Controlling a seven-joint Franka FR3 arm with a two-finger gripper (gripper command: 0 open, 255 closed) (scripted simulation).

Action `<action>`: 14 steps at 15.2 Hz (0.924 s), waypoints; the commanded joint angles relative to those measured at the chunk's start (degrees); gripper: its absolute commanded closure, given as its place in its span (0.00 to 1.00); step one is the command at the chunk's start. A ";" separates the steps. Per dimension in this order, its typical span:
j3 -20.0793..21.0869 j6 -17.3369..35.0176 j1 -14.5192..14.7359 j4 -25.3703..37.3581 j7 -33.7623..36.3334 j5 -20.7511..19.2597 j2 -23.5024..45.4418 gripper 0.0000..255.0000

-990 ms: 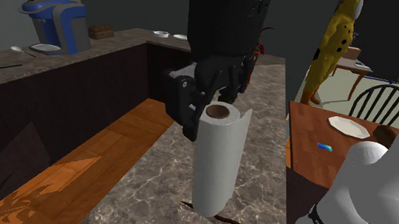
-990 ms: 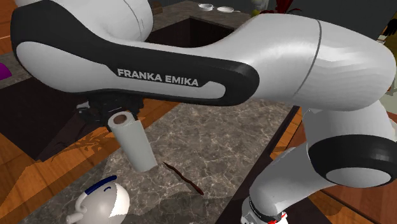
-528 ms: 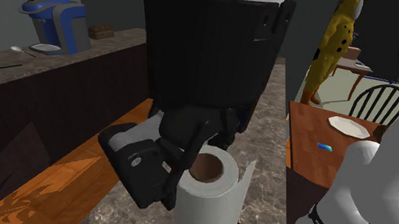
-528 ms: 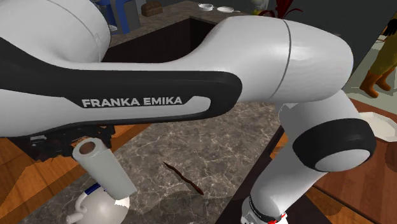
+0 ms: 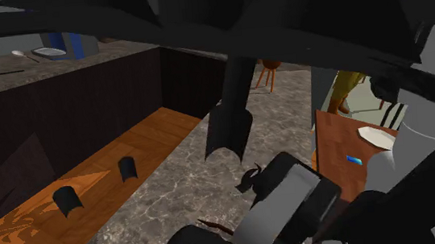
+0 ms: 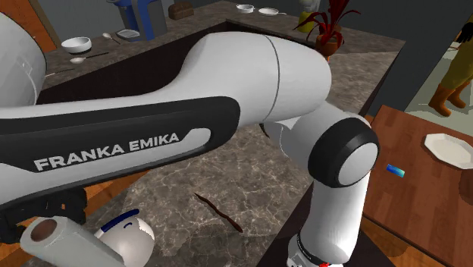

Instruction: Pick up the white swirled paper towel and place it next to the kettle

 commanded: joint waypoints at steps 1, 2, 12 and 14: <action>-0.28 -2.72 7.06 6.50 3.84 -5.21 5.95 1.00; -0.91 -4.48 11.17 10.57 5.22 -7.68 8.87 1.00; 0.00 4.59 6.71 -1.20 6.65 -4.75 6.30 1.00; 0.27 6.69 5.31 -4.07 6.59 -3.94 5.39 1.00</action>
